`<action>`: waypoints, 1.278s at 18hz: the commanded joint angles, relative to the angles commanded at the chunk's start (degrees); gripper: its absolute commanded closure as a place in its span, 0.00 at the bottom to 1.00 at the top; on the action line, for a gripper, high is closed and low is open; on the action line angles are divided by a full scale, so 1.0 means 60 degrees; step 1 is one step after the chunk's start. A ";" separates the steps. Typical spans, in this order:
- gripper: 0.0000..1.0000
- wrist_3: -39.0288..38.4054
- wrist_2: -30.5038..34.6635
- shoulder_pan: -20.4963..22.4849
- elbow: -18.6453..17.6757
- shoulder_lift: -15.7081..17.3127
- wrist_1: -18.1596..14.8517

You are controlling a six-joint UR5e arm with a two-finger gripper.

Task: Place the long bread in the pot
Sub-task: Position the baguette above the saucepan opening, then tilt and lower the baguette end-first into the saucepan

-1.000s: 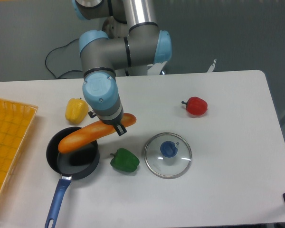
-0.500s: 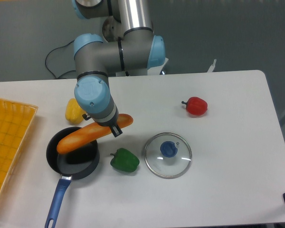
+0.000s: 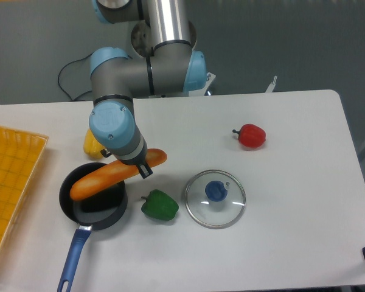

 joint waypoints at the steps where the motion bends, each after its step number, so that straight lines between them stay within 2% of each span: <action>1: 0.68 0.0000 0.0015 0.0000 0.0015 0.0000 0.0015; 4: 0.59 0.0015 0.0044 -0.0044 0.0058 -0.0029 0.0000; 6: 0.44 0.0015 0.0029 -0.0044 0.0059 -0.0059 0.0015; 7: 0.34 0.0015 0.0029 -0.0044 0.0059 -0.0073 0.0015; 8: 0.10 0.0044 0.0029 -0.0044 0.0059 -0.0073 0.0015; 9: 0.05 0.0029 0.0029 -0.0058 0.0073 -0.0088 0.0015; 18: 0.00 -0.0044 0.0000 -0.0044 0.0132 -0.0088 0.0015; 23: 0.00 -0.0058 -0.0014 0.0000 0.0190 0.0102 -0.0073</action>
